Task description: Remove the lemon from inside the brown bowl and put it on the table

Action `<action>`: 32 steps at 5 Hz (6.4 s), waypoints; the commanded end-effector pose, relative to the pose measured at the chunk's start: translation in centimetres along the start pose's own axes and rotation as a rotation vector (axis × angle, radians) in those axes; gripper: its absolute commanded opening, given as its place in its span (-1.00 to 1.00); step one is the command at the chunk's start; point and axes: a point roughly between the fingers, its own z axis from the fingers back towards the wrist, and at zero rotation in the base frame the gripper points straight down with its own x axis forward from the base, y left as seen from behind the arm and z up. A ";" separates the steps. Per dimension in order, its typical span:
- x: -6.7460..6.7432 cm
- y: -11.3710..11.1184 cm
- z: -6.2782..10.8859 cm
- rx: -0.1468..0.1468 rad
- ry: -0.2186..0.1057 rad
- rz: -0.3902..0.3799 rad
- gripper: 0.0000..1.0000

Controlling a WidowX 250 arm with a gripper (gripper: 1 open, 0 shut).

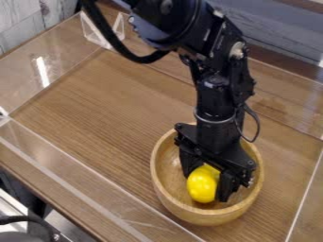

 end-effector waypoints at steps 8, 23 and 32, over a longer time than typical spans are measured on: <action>-0.6 -0.1 3.5 0.030 0.029 -0.025 -1.00; -2.1 1.1 7.2 0.012 0.032 -0.011 -1.00; -3.0 1.1 8.6 -0.014 0.027 0.040 -1.00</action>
